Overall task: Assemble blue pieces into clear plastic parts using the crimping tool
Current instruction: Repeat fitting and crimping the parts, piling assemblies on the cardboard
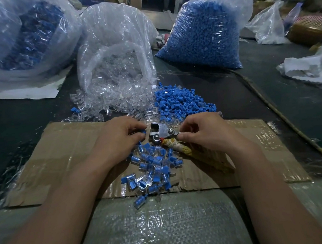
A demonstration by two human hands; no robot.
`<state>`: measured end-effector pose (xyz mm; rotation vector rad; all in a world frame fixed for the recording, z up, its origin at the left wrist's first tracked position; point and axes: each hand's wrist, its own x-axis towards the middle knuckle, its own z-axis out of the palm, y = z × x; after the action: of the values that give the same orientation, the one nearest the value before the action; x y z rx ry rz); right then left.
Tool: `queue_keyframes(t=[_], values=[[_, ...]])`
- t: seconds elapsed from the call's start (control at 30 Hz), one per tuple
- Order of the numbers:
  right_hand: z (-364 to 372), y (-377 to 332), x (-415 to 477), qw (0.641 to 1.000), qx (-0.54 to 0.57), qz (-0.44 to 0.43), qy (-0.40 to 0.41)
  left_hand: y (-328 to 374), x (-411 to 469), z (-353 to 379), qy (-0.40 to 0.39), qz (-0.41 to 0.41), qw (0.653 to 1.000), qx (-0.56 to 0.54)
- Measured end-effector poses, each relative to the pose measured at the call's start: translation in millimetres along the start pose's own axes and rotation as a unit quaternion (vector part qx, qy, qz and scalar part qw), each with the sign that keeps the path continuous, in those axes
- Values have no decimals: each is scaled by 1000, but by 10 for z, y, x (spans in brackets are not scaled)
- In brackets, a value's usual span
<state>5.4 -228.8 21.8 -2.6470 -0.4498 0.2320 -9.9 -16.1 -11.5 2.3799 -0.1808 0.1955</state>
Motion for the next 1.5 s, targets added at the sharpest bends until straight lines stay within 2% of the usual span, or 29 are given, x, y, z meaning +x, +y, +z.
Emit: queue_keyframes(t=[0.27, 0.4, 0.5, 0.6, 0.87, 0.97, 1.03, 1.1, 1.13, 1.23, 1.3, 1.37, 1.5], values=[[2, -21, 1, 1000, 1, 2, -3, 0, -7, -5, 18, -26, 1000, -3], [3, -8, -2, 1000, -1, -1, 2, 40, -24, -25, 37, 2, 999, -30], [3, -7, -3, 1000, -6, -2, -3, 41, -23, -30, -12, 31, 999, -38], [4, -18, -4, 1000, -6, -2, -5, 3, -1, -15, -41, 15, 998, -50], [1, -25, -5, 1000, -7, 3, -4, -25, 23, 4, 22, -2, 1000, -18], [3, -24, -5, 1000, -8, 1, -7, 4, 13, -1, 38, -21, 998, -40], [-2, -18, 1, 1000, -10, 5, -11, 33, -5, -39, 47, -90, 977, -190], [5, -25, 8, 1000, -6, -2, 17, 80, -18, -132, 30, -180, 890, -418], [14, -40, 11, 998, 5, -15, 55, 78, -9, -174, 20, -191, 860, -473], [60, -183, -16, 976, 107, -84, 168, 103, 15, -237, -28, -175, 812, -557], [113, -286, -32, 958, 160, -133, 199, 136, 3, -215, -63, -168, 793, -583], [166, -355, -28, 945, 160, -181, 221, 157, -10, -181, -79, -154, 788, -591], [248, -420, 4, 926, 149, -237, 252, 150, -16, -143, -101, -139, 806, -567]])
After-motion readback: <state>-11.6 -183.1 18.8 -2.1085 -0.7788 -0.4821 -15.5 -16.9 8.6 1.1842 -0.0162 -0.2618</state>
